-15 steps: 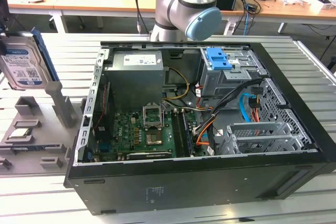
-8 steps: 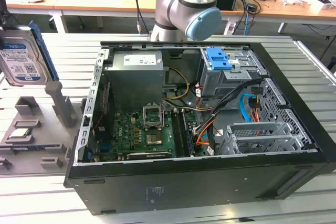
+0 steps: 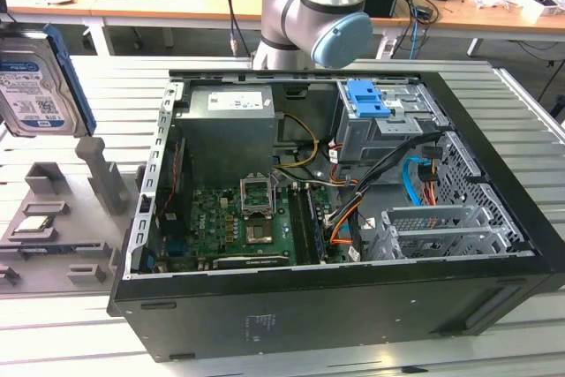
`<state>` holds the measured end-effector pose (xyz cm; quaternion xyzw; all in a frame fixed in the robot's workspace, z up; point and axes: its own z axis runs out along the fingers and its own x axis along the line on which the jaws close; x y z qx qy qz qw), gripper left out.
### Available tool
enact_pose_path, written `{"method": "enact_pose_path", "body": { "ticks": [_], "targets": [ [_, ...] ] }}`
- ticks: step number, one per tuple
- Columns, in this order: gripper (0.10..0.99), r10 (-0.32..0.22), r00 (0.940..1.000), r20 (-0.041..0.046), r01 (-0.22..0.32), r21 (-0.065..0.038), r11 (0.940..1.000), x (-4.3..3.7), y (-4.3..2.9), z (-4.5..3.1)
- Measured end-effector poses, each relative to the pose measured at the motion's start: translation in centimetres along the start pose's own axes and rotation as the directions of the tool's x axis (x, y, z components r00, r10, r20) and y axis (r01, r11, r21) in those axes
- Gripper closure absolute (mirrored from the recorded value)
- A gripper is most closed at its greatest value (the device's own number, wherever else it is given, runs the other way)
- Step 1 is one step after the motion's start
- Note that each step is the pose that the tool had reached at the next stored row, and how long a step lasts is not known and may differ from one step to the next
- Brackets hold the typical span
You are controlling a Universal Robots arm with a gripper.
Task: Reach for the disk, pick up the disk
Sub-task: 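Pick up the disk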
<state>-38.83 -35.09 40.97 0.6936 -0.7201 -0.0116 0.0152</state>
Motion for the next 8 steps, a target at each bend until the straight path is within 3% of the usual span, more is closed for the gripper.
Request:
{"method": "enact_pose_path", "body": {
  "ticks": [2, 8],
  "targets": [
    [0.718, 0.0, 1.0, 0.0, 0.0, 0.0, 1.0, -0.02, 0.0, -0.85],
    [0.718, 0.0, 1.0, 0.0, 0.0, 0.0, 1.0, -0.02, -0.01, -2.35]
  ]
}}
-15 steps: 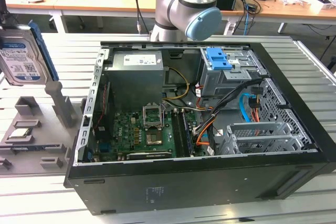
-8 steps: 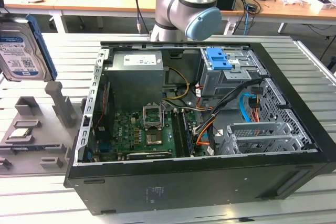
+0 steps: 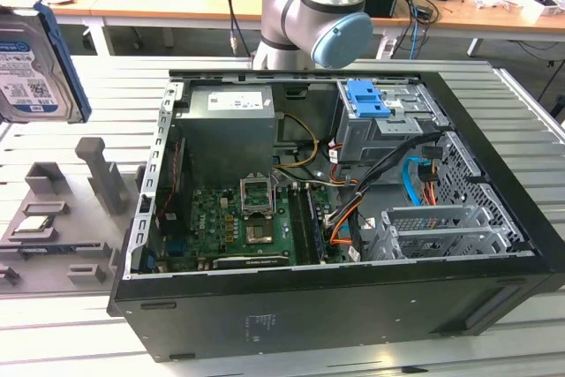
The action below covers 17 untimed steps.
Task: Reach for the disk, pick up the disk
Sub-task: 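Pick up the disk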
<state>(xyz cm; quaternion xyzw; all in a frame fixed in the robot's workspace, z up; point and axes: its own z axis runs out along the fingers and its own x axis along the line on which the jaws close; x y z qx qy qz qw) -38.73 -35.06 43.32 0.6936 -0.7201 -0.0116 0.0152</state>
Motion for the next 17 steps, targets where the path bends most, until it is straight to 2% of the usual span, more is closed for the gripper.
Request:
{"method": "enact_pose_path", "body": {
  "ticks": [8, 9, 14, 17],
  "targets": [
    [0.718, 0.0, 1.0, 0.0, 0.0, 0.0, 1.0, -0.01, 0.0, -1.59],
    [0.718, 0.0, 1.0, 0.0, 0.0, 0.0, 1.0, -0.01, 0.0, -2.23],
    [0.718, 0.0, 1.0, 0.0, 0.0, 0.0, 1.0, -0.02, 0.0, -3.12],
    [0.718, 0.0, 1.0, -0.0001, 0.0, 0.0, 1.0, -0.03, 0.0, -3.96]
  ]
}}
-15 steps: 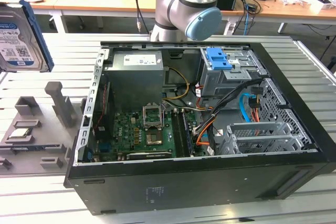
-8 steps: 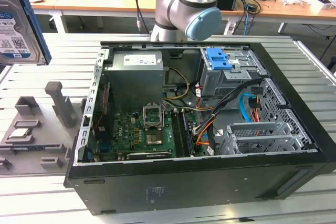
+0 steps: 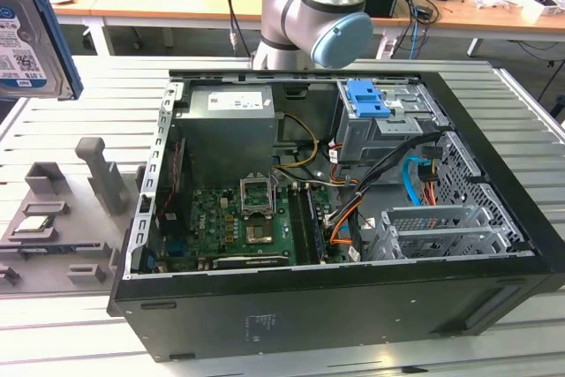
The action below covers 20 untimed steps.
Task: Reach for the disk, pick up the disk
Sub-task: 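Pick up the disk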
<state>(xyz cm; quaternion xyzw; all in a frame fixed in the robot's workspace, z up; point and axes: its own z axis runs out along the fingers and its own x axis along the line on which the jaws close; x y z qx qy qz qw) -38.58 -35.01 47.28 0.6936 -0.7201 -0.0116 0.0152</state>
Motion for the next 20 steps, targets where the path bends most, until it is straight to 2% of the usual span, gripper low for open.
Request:
{"method": "enact_pose_path", "body": {
  "ticks": [2, 10, 14, 20],
  "targets": [
    [0.718, 0.0, 1.0, 0.0, 0.0, 0.0, 1.0, 0.0, 0.0, -0.57],
    [0.718, 0.0, 1.0, 0.0, 0.0, 0.0, 1.0, -0.01, 0.0, -1.77],
    [0.718, 0.0, 1.0, 0.0, 0.0, 0.0, 1.0, -0.01, 0.02, -2.68],
    [0.718, 0.0, 1.0, 0.0001, 0.0, 0.0, 1.0, -0.01, 0.02, -2.72]
  ]
}}
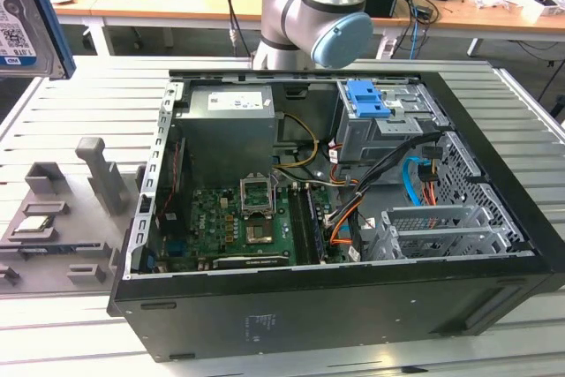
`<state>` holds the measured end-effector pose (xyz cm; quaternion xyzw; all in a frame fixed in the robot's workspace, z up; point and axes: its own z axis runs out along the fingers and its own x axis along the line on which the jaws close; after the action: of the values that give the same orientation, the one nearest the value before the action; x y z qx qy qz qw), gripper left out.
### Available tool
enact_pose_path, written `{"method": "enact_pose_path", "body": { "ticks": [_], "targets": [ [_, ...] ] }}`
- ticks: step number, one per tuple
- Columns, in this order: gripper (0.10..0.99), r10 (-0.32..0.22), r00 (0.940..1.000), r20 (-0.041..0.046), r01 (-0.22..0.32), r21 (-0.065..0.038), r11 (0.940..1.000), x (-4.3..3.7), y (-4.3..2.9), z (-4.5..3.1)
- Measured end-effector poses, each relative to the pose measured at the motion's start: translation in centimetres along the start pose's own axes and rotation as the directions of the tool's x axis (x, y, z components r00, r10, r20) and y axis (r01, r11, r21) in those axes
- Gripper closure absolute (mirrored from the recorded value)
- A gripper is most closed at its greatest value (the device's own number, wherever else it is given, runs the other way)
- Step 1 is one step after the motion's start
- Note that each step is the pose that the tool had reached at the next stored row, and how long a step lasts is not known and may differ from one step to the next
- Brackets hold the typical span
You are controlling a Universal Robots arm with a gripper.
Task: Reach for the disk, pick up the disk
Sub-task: 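Pick up the disk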
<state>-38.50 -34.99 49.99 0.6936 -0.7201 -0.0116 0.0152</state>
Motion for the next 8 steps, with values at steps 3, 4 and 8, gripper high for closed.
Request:
{"method": "enact_pose_path", "body": {
  "ticks": [3, 4, 8],
  "targets": [
    [0.718, 0.0, 1.0, 0.0, 0.0, 0.0, 1.0, 0.0, -0.23, -0.01],
    [0.718, 0.0, 1.0, 0.0, 0.0, 0.0, 1.0, -0.02, -0.45, -0.02],
    [0.718, 0.0, 1.0, 0.0, 0.0, 0.0, 1.0, -0.05, -1.29, -0.05]
  ]
}}
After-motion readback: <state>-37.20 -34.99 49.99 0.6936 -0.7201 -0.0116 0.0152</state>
